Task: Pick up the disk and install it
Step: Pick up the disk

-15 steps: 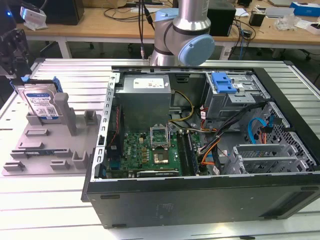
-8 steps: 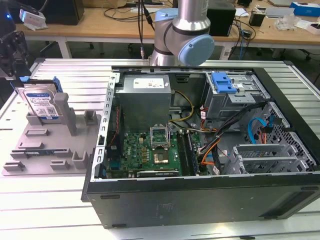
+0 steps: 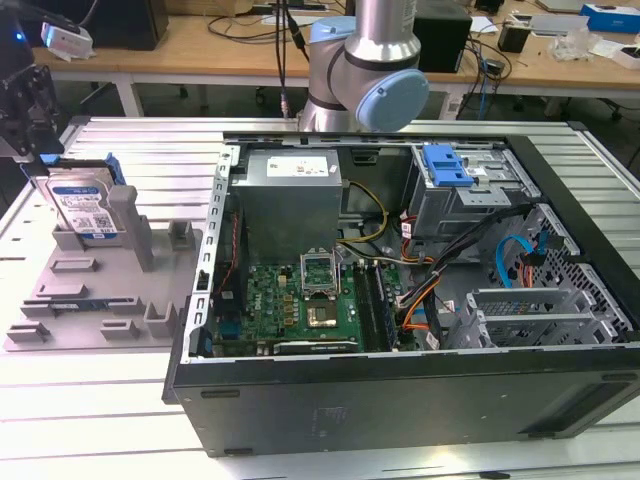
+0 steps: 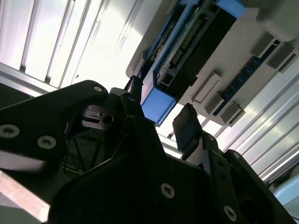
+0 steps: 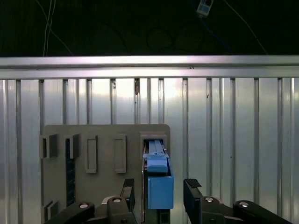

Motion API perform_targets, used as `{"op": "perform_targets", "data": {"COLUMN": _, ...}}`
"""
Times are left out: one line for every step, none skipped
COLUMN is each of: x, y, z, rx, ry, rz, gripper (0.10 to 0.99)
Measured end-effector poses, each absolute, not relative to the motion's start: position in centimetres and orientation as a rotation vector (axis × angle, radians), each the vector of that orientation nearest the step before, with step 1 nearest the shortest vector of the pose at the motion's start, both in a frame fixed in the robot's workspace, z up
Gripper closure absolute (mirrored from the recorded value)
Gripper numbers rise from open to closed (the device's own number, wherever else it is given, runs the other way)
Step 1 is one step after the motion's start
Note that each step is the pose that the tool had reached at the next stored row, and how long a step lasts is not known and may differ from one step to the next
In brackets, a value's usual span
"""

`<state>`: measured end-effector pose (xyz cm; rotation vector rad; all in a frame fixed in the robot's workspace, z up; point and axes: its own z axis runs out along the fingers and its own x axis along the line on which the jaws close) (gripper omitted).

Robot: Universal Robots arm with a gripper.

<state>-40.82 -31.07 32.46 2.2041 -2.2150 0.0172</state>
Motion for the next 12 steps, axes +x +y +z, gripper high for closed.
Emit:
{"op": "perform_targets", "data": {"x": -40.8, "y": -31.1, "z": 32.4, "rx": 2.204, "ry": -2.215, "rz": 0.017, "gripper": 0.545}}
{"op": "perform_targets", "data": {"x": -40.8, "y": -31.1, "z": 32.3, "rx": 2.204, "ry": -2.215, "rz": 0.017, "gripper": 0.545}}
{"op": "perform_targets", "data": {"x": -40.8, "y": -31.1, "z": 32.2, "rx": 2.204, "ry": -2.215, "rz": 0.017, "gripper": 0.545}}
{"op": "perform_targets", "data": {"x": -40.8, "y": -31.1, "z": 32.2, "rx": 2.204, "ry": -2.215, "rz": 0.017, "gripper": 0.545}}
{"op": "perform_targets", "data": {"x": -40.9, "y": -31.1, "z": 32.1, "rx": 2.204, "ry": -2.215, "rz": 0.017, "gripper": 0.545}}
{"op": "perform_targets", "data": {"x": -40.9, "y": -31.1, "z": 32.0, "rx": 2.204, "ry": -2.215, "rz": 0.017, "gripper": 0.545}}
{"op": "perform_targets", "data": {"x": -40.9, "y": -31.1, "z": 31.9, "rx": 2.204, "ry": -2.215, "rz": 0.017, "gripper": 0.545}}
{"op": "perform_targets", "data": {"x": -40.9, "y": -31.1, "z": 31.8, "rx": 2.204, "ry": -2.215, "rz": 0.017, "gripper": 0.545}}
{"op": "perform_targets", "data": {"x": -40.9, "y": -31.1, "z": 31.6, "rx": 2.204, "ry": -2.215, "rz": 0.017, "gripper": 0.545}}
{"op": "perform_targets", "data": {"x": -40.9, "y": -31.1, "z": 31.5, "rx": 2.204, "ry": -2.215, "rz": 0.017, "gripper": 0.631}}
{"op": "perform_targets", "data": {"x": -40.9, "y": -31.1, "z": 31.3, "rx": 2.204, "ry": -2.215, "rz": 0.017, "gripper": 0.631}}
{"op": "perform_targets", "data": {"x": -40.9, "y": -31.1, "z": 31.2, "rx": 2.204, "ry": -2.215, "rz": 0.017, "gripper": 0.631}}
